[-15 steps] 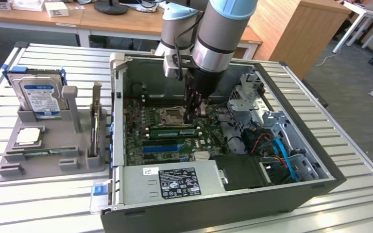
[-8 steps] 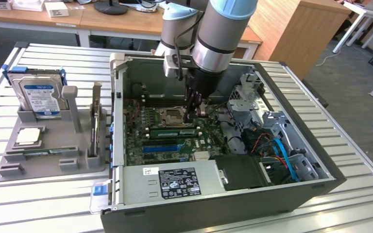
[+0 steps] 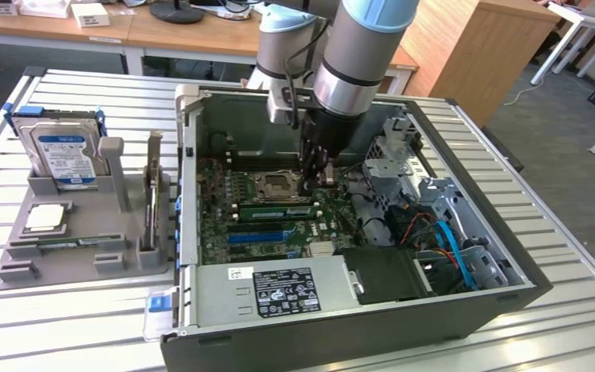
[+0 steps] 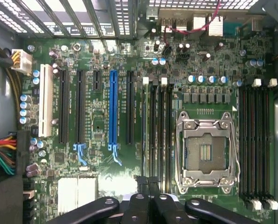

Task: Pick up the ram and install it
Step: 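Press down the ram until it locks into place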

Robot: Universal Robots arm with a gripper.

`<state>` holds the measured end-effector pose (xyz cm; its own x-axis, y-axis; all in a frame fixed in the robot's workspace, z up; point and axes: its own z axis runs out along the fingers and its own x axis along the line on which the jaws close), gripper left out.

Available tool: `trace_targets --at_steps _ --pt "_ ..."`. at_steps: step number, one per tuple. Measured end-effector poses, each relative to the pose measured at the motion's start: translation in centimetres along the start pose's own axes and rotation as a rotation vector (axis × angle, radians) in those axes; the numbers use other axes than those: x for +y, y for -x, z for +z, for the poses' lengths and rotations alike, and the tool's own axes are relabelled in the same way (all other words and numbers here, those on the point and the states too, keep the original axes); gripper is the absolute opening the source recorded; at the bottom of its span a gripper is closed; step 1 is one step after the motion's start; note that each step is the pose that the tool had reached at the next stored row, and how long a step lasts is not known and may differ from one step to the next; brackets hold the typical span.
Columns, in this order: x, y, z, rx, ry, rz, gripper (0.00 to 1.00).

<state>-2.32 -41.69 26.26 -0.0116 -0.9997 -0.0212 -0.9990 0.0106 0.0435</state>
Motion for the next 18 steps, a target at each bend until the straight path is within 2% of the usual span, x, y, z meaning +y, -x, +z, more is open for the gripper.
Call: trace_targets --at_steps 10,15,18 --pt "-1.96 0.0 -0.08 0.0000 0.0000 0.000 0.11" --pt "-2.23 0.0 -0.09 0.0000 0.0000 0.000 0.11" --pt "-2.68 0.0 -0.12 0.0000 0.0000 0.000 0.11"
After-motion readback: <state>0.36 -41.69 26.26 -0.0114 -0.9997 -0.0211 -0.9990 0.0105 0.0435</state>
